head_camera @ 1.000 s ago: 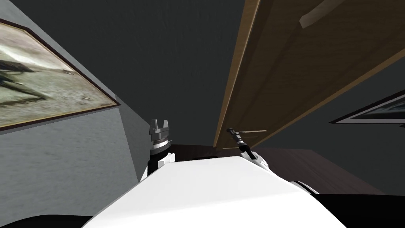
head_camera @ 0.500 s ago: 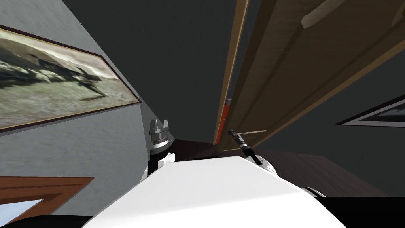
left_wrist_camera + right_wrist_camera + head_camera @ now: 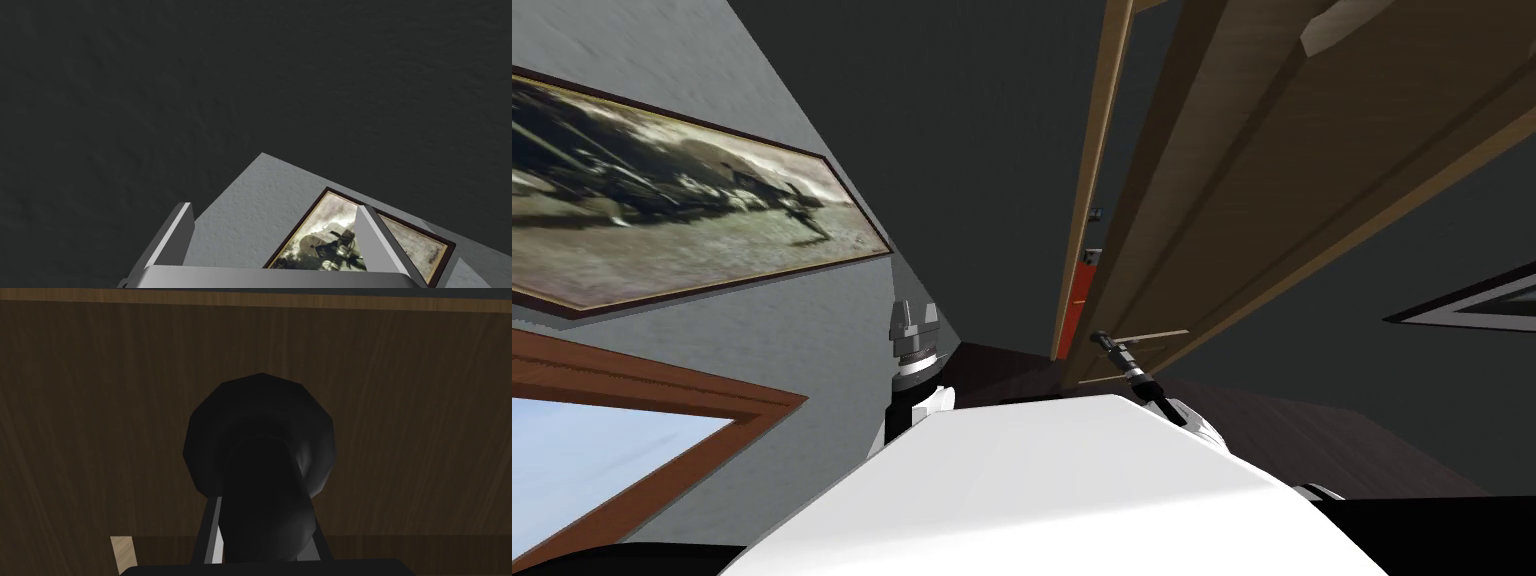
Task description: Pull the door open
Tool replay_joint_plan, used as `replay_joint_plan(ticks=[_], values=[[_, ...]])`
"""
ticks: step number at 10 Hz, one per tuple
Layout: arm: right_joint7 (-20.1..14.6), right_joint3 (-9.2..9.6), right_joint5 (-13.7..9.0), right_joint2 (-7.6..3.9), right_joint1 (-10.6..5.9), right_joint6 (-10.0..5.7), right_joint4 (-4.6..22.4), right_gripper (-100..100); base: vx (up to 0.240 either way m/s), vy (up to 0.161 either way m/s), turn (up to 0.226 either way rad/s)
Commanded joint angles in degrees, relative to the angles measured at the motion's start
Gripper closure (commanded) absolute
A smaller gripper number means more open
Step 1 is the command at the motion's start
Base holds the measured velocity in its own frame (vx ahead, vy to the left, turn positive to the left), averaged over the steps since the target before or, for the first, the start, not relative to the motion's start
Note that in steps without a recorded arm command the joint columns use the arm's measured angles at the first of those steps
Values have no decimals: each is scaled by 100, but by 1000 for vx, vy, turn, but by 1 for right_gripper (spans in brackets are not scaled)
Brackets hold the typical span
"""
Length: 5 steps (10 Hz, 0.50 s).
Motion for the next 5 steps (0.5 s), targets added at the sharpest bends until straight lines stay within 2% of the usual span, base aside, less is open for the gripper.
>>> replay_joint_plan(ticks=[1,5], values=[[-38,22,2,-47,42,-117,51,100,-139,-35,160],[-137,81,6,-173,152,-429,185,100,-210,-81,169]])
